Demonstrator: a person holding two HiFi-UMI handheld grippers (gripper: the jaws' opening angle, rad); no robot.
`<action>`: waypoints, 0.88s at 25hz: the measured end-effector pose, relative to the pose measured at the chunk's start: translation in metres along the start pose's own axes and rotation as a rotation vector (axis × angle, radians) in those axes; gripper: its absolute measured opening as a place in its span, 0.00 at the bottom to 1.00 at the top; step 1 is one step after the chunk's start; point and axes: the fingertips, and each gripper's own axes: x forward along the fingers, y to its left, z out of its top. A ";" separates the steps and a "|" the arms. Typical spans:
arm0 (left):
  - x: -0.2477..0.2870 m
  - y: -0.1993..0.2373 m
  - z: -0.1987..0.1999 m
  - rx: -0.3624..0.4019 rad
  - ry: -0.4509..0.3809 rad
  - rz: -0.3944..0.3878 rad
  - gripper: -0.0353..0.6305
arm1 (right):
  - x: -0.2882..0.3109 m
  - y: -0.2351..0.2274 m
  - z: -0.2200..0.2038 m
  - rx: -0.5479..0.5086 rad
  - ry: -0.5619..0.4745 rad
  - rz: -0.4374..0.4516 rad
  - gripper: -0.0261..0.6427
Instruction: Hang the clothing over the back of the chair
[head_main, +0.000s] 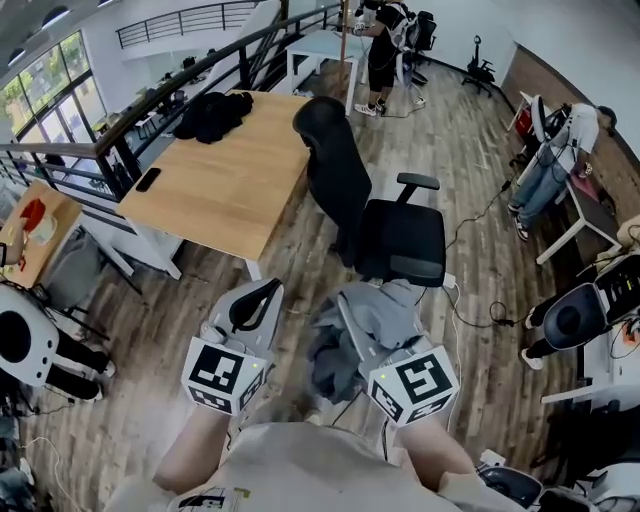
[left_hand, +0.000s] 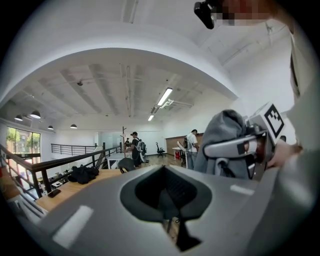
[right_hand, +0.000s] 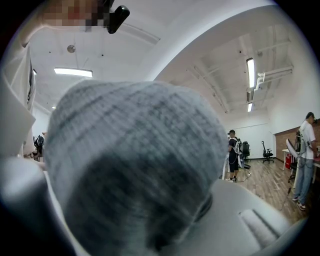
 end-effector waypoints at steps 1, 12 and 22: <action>0.002 0.000 -0.001 0.002 0.003 0.004 0.05 | 0.001 -0.004 0.000 0.002 -0.003 -0.001 0.18; 0.020 0.014 -0.018 0.003 0.020 0.031 0.05 | 0.029 -0.025 -0.007 0.005 -0.030 0.012 0.19; 0.070 0.082 -0.043 -0.007 0.015 0.012 0.05 | 0.113 -0.037 -0.011 -0.009 -0.025 0.042 0.19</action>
